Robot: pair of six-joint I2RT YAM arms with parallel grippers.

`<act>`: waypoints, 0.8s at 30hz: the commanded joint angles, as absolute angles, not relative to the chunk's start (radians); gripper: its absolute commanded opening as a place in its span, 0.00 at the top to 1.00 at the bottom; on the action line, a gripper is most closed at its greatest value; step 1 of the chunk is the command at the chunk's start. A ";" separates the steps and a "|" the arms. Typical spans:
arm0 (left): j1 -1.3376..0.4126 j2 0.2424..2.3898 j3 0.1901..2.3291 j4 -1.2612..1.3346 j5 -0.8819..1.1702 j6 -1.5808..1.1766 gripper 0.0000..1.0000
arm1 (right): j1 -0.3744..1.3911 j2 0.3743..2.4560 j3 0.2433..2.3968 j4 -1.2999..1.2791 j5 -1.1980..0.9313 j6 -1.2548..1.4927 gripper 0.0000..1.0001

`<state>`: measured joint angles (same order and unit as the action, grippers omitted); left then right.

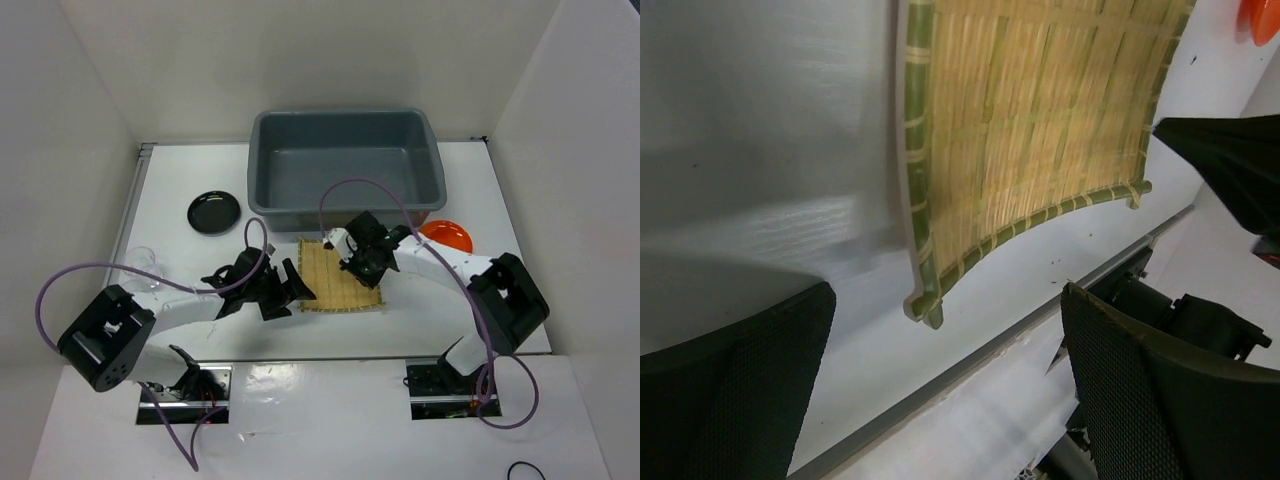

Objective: Place the mixed dishes into the plastic bin

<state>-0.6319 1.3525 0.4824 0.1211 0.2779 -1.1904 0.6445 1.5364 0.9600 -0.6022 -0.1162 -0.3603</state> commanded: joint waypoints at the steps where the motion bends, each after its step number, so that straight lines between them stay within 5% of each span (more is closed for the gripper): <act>1: -0.637 1.385 0.505 0.198 0.293 -1.204 0.00 | 0.653 1.586 0.939 -0.532 -0.008 -0.313 1.00; 18: -0.696 1.627 0.595 0.454 0.333 -1.273 0.00 | 0.672 1.758 0.933 -0.512 0.038 -0.311 1.00; 21: -0.706 1.683 0.632 0.486 0.359 -1.282 0.12 | 0.672 1.749 0.924 -0.512 0.038 -0.311 1.00; 24: -0.706 1.718 0.641 0.497 0.371 -1.273 0.57 | 0.681 1.740 0.923 -0.503 0.038 -0.311 1.00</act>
<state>-0.6907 1.6855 0.6109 0.4236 0.3412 -1.2858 0.6651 1.6882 0.9844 -0.5499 0.0978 -0.3233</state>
